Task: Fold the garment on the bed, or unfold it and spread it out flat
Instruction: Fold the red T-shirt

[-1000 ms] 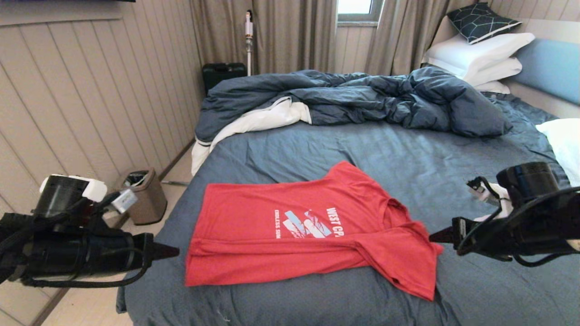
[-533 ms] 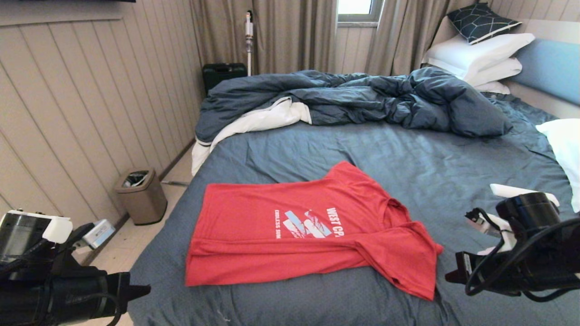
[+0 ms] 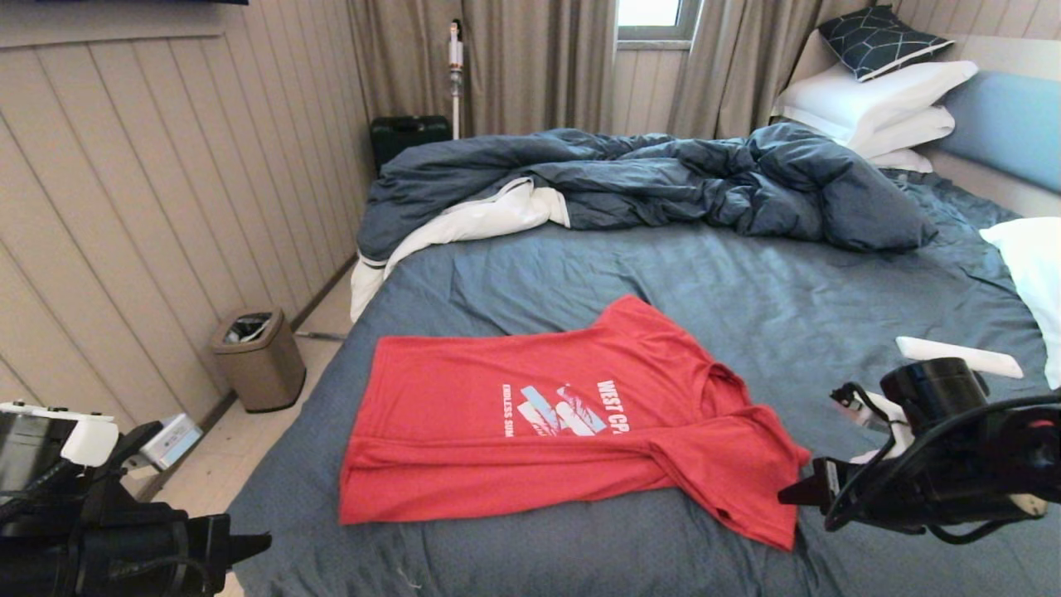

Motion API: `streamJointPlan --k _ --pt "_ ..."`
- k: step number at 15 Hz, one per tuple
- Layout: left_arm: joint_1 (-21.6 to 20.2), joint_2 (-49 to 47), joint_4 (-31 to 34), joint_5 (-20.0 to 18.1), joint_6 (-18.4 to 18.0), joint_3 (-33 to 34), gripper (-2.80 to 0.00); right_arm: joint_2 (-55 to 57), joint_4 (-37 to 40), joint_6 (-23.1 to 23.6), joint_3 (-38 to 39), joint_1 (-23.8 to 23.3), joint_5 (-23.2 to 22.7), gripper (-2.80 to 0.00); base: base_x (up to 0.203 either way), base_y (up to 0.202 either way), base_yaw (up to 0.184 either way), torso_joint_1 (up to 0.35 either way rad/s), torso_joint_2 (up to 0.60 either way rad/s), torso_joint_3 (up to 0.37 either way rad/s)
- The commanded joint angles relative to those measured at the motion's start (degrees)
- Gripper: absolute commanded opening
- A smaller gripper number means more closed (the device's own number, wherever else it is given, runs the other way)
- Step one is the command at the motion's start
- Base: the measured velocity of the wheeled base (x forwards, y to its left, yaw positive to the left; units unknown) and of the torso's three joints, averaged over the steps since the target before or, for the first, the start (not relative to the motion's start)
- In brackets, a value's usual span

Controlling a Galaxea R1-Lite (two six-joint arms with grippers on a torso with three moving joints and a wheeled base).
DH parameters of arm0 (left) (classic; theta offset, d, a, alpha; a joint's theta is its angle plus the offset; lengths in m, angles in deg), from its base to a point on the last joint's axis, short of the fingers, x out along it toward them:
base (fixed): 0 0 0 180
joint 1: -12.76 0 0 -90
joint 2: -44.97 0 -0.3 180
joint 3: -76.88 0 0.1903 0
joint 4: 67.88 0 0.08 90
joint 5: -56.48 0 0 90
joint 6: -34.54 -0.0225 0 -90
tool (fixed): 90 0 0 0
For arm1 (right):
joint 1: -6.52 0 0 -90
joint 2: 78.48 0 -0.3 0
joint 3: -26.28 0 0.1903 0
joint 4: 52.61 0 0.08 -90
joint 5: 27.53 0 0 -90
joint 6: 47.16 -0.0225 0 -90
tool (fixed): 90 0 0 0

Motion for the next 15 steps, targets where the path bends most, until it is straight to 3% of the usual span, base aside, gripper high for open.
streamJointPlan --k 1,5,6,7,15 --pt "0.0 -0.9 0.0 -0.1 0.1 -0.3 -2.8 3.1 -0.7 -0.1 -0.5 0.4 -0.1 0.0 0.0 0.0 0.0 0.0 0.0 0.0" --pt "0.0 -1.4 -0.1 -0.1 0.0 -0.7 -2.8 3.9 -2.8 -0.5 -0.5 1.7 -0.1 0.0 0.0 0.0 0.0 0.0 0.0 0.0" --pt "0.0 -1.7 -0.1 -0.1 0.0 -0.7 -2.8 3.5 -2.8 -0.6 -0.4 2.2 -0.1 -0.15 0.0 0.0 0.0 0.0 0.0 0.0" --pt "0.0 -1.9 -0.1 -0.1 0.0 -0.8 -2.8 3.3 -2.7 -0.7 0.0 2.9 -0.1 -2.8 0.0 0.0 0.0 0.0 0.0 0.0" --pt "0.0 -2.1 -0.1 -0.1 0.0 -1.1 -2.8 0.4 -2.5 -1.6 -0.1 3.7 -0.2 -2.8 0.0 0.0 0.0 0.0 0.0 0.0"
